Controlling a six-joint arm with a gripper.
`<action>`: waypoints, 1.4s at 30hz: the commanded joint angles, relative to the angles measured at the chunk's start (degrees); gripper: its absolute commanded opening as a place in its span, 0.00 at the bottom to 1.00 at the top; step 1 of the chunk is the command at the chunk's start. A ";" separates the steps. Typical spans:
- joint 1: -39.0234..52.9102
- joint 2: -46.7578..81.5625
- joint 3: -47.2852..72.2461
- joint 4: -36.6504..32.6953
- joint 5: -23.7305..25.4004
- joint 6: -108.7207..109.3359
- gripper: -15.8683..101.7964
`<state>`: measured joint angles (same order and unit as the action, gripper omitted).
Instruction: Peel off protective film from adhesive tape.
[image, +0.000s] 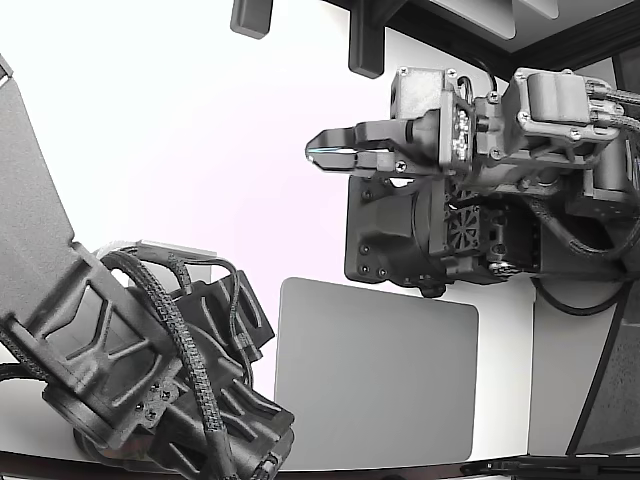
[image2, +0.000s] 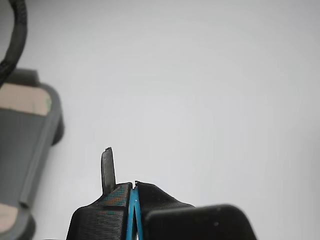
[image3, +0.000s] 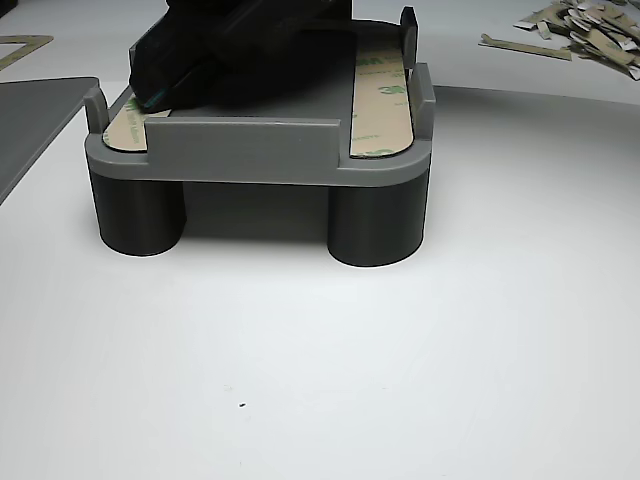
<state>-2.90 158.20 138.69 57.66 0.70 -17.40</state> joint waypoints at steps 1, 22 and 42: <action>2.02 0.44 -1.41 0.79 4.75 -26.10 0.04; 23.55 -15.12 -2.11 -0.18 28.48 -55.99 0.04; 29.09 -16.17 6.15 -9.40 29.27 -49.31 0.04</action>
<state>26.54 142.03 146.87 48.52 29.79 -66.88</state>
